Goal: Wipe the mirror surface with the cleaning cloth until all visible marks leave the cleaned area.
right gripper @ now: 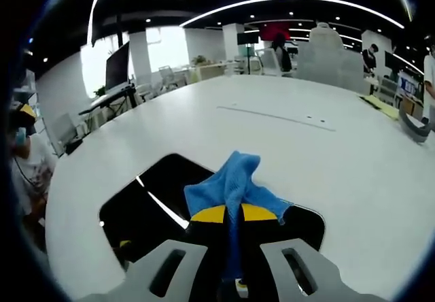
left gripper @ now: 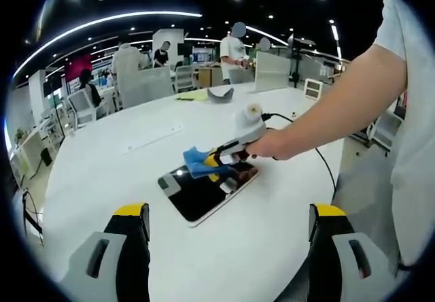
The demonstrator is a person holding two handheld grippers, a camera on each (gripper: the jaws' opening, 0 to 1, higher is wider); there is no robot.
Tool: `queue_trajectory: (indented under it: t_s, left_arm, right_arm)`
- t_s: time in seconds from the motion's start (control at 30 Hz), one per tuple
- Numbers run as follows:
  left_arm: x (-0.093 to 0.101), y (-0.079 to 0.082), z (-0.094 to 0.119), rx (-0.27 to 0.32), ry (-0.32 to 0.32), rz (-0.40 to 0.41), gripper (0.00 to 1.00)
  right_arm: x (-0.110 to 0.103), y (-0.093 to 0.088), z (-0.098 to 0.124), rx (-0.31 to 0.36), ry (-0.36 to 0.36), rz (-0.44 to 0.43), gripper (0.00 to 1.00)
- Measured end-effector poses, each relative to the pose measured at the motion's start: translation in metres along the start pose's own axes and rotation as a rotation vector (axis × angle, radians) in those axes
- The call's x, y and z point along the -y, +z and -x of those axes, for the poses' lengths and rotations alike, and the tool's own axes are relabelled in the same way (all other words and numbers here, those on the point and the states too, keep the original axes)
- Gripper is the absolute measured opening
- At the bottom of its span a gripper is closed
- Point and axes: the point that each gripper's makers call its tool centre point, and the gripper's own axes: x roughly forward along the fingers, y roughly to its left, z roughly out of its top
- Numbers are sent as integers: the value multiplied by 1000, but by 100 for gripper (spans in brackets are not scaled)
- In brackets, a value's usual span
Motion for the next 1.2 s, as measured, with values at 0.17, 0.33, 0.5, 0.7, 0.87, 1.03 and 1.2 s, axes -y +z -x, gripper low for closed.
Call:
queue_trajectory:
  t_s: [0.17,0.33,0.5,0.7,0.87,1.03,1.2]
  left_arm:
    - [0,3,1,4,4,-7,98]
    - [2,4,1,4,3,-10,98]
    - [5,3,3,1,-1,-16,98]
    - [4,3,4,5,8,-13,98]
    - [6,4,5,6,9,-15,98]
    - [7,5,7,8,13,-19,98]
    - [10,6,9,9,14,-26,98]
  right_arm:
    - [-4,-1,2,-1,10,7,2]
    - [-7,-4,4,0,14,6,2]
    - [-10,-5,5,4,15,4,2]
    - [-16,-8,9,1,25,12,2]
    - [-20,-11,12,-1,35,25,2]
    - [-23,-13,16,-2,39,31,2]
    - [-26,-16,20,2,46,38,2]
